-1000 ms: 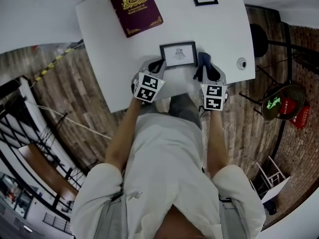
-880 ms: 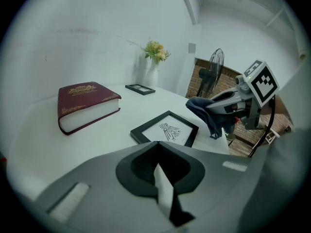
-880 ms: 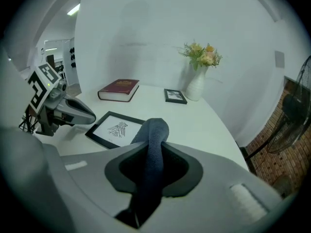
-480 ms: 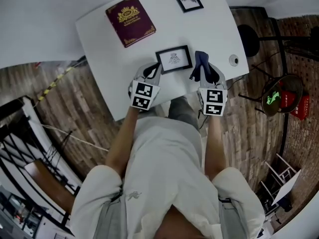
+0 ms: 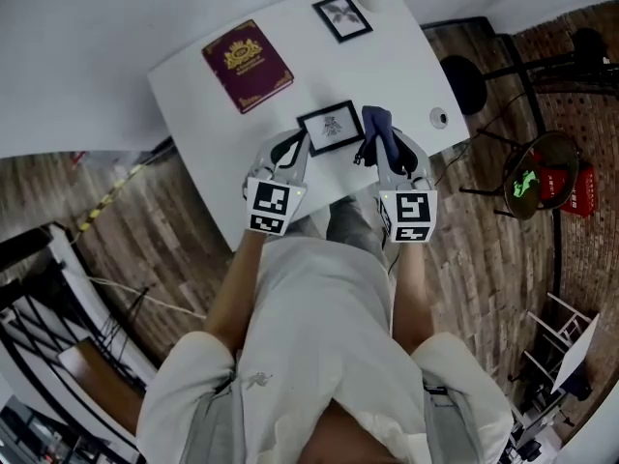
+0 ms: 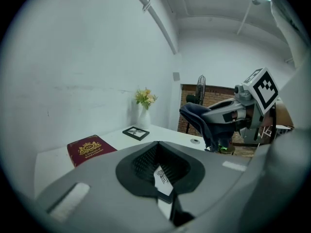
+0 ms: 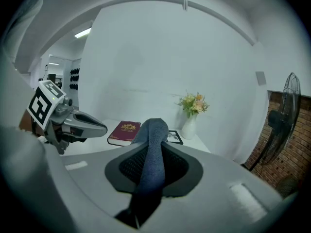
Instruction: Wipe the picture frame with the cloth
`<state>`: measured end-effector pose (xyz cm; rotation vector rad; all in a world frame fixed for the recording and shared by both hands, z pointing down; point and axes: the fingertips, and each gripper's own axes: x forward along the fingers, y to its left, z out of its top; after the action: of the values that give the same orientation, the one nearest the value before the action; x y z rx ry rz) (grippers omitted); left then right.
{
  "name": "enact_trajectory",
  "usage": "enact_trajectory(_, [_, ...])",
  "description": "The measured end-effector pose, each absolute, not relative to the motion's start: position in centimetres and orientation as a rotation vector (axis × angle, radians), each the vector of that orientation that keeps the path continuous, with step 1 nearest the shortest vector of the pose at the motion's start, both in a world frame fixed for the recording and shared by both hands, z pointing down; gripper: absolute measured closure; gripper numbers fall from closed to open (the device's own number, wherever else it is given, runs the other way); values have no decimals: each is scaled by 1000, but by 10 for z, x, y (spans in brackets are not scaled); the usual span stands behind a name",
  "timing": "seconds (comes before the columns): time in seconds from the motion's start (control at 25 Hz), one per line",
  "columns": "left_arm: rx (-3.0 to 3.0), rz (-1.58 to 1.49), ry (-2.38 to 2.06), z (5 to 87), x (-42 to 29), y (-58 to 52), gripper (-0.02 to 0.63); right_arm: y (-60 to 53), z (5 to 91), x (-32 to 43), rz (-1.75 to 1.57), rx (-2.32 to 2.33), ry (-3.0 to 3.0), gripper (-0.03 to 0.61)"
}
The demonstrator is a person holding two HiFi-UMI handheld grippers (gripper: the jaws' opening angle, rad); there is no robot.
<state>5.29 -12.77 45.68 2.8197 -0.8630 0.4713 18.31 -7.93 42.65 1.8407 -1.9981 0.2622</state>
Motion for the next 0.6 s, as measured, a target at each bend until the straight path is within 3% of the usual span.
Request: enact_trajectory(0.6, [2797,452,-1014,427,65,-133,594,-92,412,183,264,1732,-2131,516])
